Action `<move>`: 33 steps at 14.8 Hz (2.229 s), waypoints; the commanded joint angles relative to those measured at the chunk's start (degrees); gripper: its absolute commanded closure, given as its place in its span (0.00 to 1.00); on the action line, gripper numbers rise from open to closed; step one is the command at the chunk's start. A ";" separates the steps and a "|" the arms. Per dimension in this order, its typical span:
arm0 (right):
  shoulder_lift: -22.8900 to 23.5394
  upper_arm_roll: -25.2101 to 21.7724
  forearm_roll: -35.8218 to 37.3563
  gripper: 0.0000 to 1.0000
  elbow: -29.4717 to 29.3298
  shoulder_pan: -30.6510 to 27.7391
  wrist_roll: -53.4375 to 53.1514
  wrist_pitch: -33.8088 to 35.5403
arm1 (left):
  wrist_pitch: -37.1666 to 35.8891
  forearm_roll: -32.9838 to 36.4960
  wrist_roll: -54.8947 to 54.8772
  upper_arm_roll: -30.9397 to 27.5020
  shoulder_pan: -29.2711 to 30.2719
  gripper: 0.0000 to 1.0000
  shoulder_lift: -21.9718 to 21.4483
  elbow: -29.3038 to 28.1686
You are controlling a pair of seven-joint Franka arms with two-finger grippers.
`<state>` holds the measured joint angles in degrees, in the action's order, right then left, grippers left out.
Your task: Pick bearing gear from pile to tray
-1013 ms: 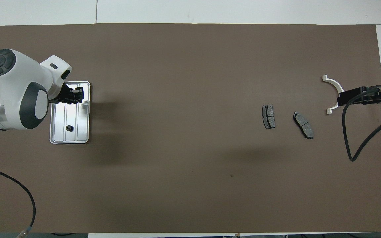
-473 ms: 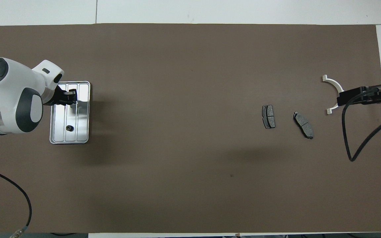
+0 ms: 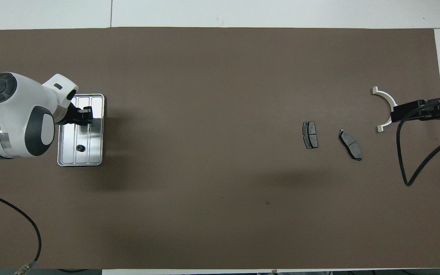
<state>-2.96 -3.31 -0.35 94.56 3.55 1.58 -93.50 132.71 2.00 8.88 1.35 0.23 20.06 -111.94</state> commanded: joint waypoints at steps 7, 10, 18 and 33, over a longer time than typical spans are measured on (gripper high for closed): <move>-0.56 0.23 -0.27 0.00 0.63 -0.65 -1.05 -1.07 | -2.09 -0.50 -2.29 0.24 1.53 0.48 -0.37 1.45; -0.56 0.23 -0.27 0.00 0.63 -0.74 -1.05 -1.16 | -7.54 -0.50 -2.29 0.24 1.53 0.29 -0.46 5.15; -0.56 0.23 -0.27 0.00 0.63 -0.74 -1.05 -0.89 | -33.70 -0.59 -2.20 0.50 2.15 0.00 -13.54 14.19; -0.56 0.23 -0.27 0.00 0.63 -0.74 -1.05 -0.80 | -40.70 -0.68 -1.94 0.41 -1.02 0.00 -19.44 16.49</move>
<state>-2.97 -3.46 -0.35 94.55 3.40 1.57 -93.53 90.56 1.90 7.44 2.28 -0.09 1.29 -95.86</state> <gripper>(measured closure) 0.000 0.000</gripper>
